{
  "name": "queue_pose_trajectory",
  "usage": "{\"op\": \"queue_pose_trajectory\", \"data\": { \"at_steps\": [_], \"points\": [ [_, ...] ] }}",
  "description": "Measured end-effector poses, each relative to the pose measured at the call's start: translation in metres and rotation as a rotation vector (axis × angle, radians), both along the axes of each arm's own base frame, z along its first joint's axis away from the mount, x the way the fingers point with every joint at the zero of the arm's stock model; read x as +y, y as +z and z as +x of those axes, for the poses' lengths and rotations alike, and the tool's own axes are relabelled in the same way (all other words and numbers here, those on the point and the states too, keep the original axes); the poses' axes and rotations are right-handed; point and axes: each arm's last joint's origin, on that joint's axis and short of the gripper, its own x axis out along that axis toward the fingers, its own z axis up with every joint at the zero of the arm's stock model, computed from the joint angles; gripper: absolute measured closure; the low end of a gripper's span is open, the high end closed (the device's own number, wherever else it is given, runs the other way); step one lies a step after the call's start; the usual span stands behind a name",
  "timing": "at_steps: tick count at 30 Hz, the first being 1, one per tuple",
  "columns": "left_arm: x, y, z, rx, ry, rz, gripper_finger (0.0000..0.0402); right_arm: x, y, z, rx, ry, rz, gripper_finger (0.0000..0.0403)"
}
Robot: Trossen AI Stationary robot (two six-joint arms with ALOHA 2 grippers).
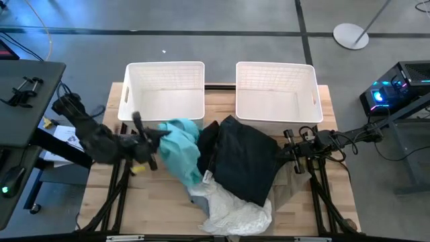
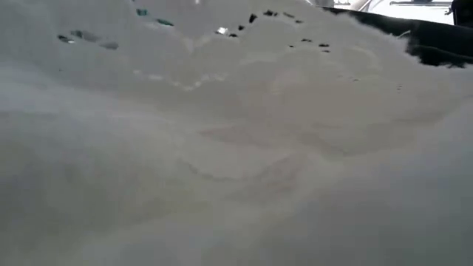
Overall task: Sort clothes
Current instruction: Put the light blue shorts into the left white laundry bin
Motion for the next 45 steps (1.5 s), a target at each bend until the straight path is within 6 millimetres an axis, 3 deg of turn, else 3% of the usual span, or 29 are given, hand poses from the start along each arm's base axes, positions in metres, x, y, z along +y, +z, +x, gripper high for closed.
{"op": "queue_pose_trajectory", "data": {
  "at_steps": [9,18,22,28,36,45],
  "points": [
    [0.020,0.077,-0.016,-0.228,0.070,0.294,0.0401,0.000,0.000,0.000,0.000,0.000,0.000,0.0402],
    [0.064,0.121,-0.030,-0.370,0.339,0.579,0.0402,0.000,0.000,0.000,0.000,0.000,0.000,0.0402],
    [0.082,0.136,-0.041,-0.371,0.460,0.578,0.0401,0.000,0.000,0.000,0.000,0.000,0.000,0.0402],
    [0.103,0.142,-0.062,-0.349,0.598,0.526,0.0401,0.000,0.000,0.000,0.000,0.000,0.000,0.0402],
    [0.120,0.134,-0.091,-0.450,0.657,0.288,0.0401,0.000,0.000,0.000,0.000,0.000,0.000,0.0402],
    [0.128,0.095,-0.082,-0.414,0.577,0.139,0.0401,0.000,0.000,0.000,0.000,0.000,0.000,0.0402]
  ]
}}
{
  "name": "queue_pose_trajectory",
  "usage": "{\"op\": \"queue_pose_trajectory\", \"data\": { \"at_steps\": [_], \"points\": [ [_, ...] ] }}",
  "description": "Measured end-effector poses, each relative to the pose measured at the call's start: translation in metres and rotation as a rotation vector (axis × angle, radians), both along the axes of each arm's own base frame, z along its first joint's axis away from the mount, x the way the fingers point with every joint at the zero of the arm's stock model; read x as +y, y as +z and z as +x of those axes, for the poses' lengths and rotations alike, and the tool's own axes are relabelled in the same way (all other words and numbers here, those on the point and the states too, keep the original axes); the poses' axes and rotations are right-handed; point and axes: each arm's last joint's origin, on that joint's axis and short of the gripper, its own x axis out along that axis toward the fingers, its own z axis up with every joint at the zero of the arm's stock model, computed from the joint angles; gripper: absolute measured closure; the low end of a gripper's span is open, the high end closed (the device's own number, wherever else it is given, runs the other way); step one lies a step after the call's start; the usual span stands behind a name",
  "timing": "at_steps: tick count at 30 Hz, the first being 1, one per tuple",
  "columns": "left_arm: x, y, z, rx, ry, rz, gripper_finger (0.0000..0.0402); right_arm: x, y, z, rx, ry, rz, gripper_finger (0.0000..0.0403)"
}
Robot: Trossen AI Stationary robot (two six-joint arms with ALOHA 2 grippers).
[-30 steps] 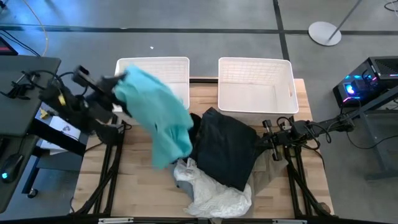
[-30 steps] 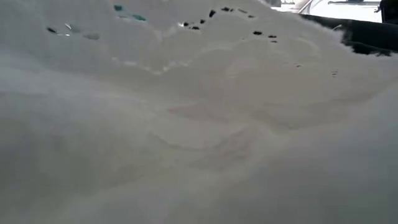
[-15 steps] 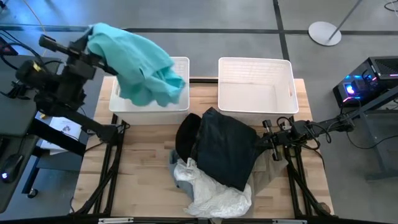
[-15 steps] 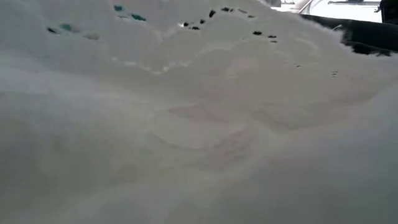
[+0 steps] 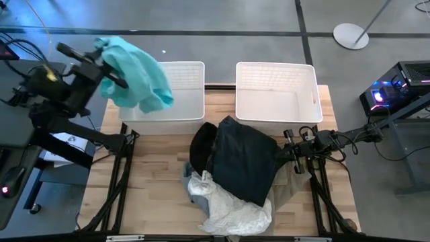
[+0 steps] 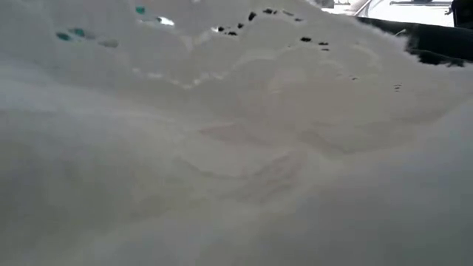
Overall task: Sort clothes
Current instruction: Put the light blue shorts into the left white laundry bin
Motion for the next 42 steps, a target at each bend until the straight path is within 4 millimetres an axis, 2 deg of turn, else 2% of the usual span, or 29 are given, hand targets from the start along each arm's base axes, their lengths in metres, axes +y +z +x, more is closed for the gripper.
{"op": "queue_pose_trajectory", "data": {
  "at_steps": [7,15,20,23,28,35,39,42],
  "points": [
    [0.015,-0.035,0.015,0.075,-0.015,-0.189,0.0401,0.000,0.000,0.000,0.000,-0.001,0.000,0.0402],
    [0.046,-0.081,0.041,0.225,-0.012,-0.504,0.0401,0.000,0.000,0.000,0.000,0.000,0.000,0.0402],
    [0.069,-0.108,0.068,0.312,-0.132,-0.753,0.0401,0.000,0.000,0.000,0.000,-0.001,0.000,0.0402],
    [0.085,-0.125,0.085,0.359,-0.128,-0.863,0.0401,0.000,0.000,0.000,0.000,0.000,0.000,0.0402],
    [0.120,-0.177,0.107,0.444,-0.072,-1.030,0.0402,0.000,0.000,0.000,0.000,0.000,0.000,0.0402],
    [0.153,-0.255,0.119,0.569,-0.089,-1.309,0.0401,0.000,0.000,0.000,0.001,0.000,0.000,0.0402],
    [0.163,-0.283,0.124,0.643,-0.103,-1.393,0.0401,0.000,0.000,0.000,0.000,-0.001,0.000,0.0402],
    [0.167,-0.296,0.130,0.665,-0.099,-1.429,0.0401,0.000,0.000,0.000,0.000,-0.001,0.000,0.0402]
  ]
}}
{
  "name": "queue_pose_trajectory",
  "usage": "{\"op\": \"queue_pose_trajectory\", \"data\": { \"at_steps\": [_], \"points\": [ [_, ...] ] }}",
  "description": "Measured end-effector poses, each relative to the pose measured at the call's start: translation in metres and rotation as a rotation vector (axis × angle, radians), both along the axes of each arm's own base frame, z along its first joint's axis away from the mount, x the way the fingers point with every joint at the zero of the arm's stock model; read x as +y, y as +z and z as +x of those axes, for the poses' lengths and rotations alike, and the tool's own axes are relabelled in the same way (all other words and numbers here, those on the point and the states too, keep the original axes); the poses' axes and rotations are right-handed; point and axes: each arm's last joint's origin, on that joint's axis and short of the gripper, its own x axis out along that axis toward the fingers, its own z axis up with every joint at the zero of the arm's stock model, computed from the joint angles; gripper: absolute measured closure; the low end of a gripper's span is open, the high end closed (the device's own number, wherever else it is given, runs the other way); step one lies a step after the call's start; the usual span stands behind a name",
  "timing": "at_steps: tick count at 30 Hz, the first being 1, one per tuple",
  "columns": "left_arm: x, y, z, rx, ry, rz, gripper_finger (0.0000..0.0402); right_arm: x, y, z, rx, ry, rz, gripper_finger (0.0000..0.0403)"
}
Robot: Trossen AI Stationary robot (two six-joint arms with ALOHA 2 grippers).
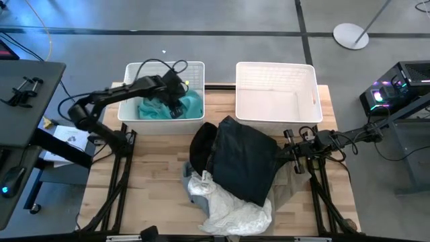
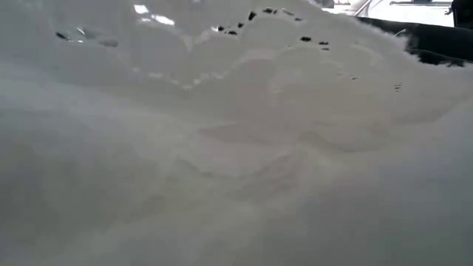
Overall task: Sort clothes
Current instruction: Put the light blue shorts into the left white laundry bin, then put the dark blue pants into the right white laundry bin
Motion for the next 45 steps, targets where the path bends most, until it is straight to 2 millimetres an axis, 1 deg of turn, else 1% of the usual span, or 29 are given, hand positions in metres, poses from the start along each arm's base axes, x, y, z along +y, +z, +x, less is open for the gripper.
{"op": "queue_pose_trajectory", "data": {
  "at_steps": [3,5,7,9,12,15,17,19,22,25,28,31,34,36,39,40,42,45],
  "points": [
    [0.003,-0.007,0.005,-0.009,0.000,-0.018,0.0393,0.000,0.000,0.000,0.000,0.000,0.000,0.0402],
    [0.004,-0.008,0.005,-0.017,0.000,-0.022,0.0373,0.000,0.000,0.000,0.000,0.000,0.000,0.0402],
    [0.007,-0.003,0.004,-0.044,0.026,-0.011,0.0344,0.000,0.000,0.000,0.000,0.000,0.000,0.0402],
    [0.010,0.008,0.002,-0.079,0.052,0.006,0.0310,0.000,0.000,0.000,0.000,0.000,0.000,0.0402],
    [0.012,0.032,-0.003,-0.132,0.081,0.044,0.0258,0.000,0.000,0.000,0.000,0.000,0.000,0.0402],
    [0.008,0.061,-0.010,-0.176,0.089,0.081,0.0214,0.000,0.000,0.000,0.000,0.001,0.000,0.0402],
    [0.004,0.083,-0.015,-0.213,0.088,0.113,0.0194,0.000,0.000,0.000,0.000,0.000,0.000,0.0402],
    [-0.003,0.105,-0.022,-0.249,0.089,0.138,0.0183,0.000,0.000,0.000,0.000,0.000,0.000,0.0402],
    [-0.020,0.136,-0.033,-0.320,0.076,0.188,0.0181,0.000,0.000,0.000,0.000,0.000,0.000,0.0402],
    [-0.045,0.161,-0.049,-0.414,0.042,0.248,0.0191,0.000,0.000,0.000,0.000,0.000,0.000,0.0402],
    [-0.075,0.175,-0.069,-0.513,0.009,0.291,0.0208,0.000,0.000,0.000,0.000,0.000,0.000,0.0402],
    [-0.106,0.180,-0.090,-0.633,-0.023,0.302,0.0232,0.000,0.000,0.000,0.000,0.000,0.000,0.0402],
    [-0.133,0.174,-0.107,-0.793,-0.074,0.273,0.0256,0.000,0.000,0.000,0.000,0.000,0.000,0.0402],
    [-0.146,0.168,-0.116,-0.908,-0.109,0.261,0.0272,0.000,0.000,0.000,0.000,0.000,0.000,0.0402],
    [-0.158,0.157,-0.127,-1.059,-0.159,0.268,0.0293,0.000,0.000,0.000,0.000,0.000,0.000,0.0402],
    [-0.161,0.152,-0.128,-1.083,-0.183,0.266,0.0300,0.000,0.000,0.000,0.000,0.001,0.000,0.0402],
    [-0.165,0.142,-0.130,-1.109,-0.222,0.252,0.0315,0.000,0.000,0.000,0.000,0.000,0.000,0.0402],
    [-0.169,0.129,-0.129,-1.093,-0.258,0.256,0.0336,0.000,0.000,0.000,0.000,0.000,0.000,0.0402]
  ]
}}
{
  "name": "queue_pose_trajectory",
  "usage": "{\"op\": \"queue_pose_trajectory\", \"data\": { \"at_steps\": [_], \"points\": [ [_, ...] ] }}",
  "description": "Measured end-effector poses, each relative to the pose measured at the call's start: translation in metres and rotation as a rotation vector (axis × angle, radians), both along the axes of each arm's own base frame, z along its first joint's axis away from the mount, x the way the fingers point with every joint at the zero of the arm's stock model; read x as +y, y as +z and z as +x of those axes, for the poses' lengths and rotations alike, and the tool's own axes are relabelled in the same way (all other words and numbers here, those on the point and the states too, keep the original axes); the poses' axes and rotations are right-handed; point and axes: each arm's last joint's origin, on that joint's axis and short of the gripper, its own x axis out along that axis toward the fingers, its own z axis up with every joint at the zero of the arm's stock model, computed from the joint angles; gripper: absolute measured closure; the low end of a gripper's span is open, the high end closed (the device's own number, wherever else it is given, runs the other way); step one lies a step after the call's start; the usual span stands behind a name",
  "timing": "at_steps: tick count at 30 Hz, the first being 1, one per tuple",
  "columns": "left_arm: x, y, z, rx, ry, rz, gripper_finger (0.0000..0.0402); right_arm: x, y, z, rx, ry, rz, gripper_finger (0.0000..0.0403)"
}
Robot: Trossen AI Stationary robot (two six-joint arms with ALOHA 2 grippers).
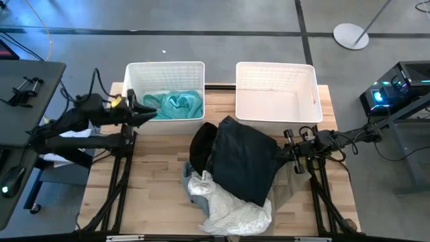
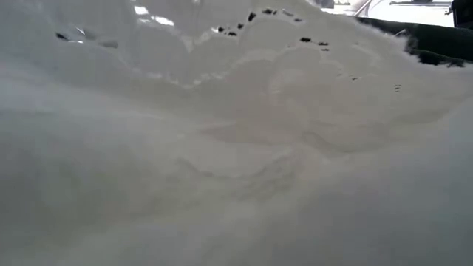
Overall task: Sort clothes
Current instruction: Put the dark blue pants into the right white laundry bin
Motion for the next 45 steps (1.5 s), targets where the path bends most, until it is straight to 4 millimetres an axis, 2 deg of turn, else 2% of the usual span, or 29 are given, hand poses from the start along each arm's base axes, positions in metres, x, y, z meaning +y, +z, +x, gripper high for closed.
{"op": "queue_pose_trajectory", "data": {
  "at_steps": [4,13,22,45],
  "points": [
    [-0.002,-0.010,0.006,0.053,0.018,0.058,0.0361,0.000,0.000,0.000,0.001,0.000,0.000,0.0402],
    [-0.012,-0.008,0.011,0.055,-0.043,0.138,0.0399,0.000,0.000,0.000,0.000,0.000,0.000,0.0402],
    [-0.019,-0.014,0.018,0.132,0.043,0.224,0.0401,0.000,0.000,0.000,0.000,0.000,0.000,0.0402],
    [-0.049,-0.020,0.027,0.213,0.039,0.431,0.0401,0.000,0.000,0.000,-0.002,-0.001,-0.007,0.0402]
  ]
}}
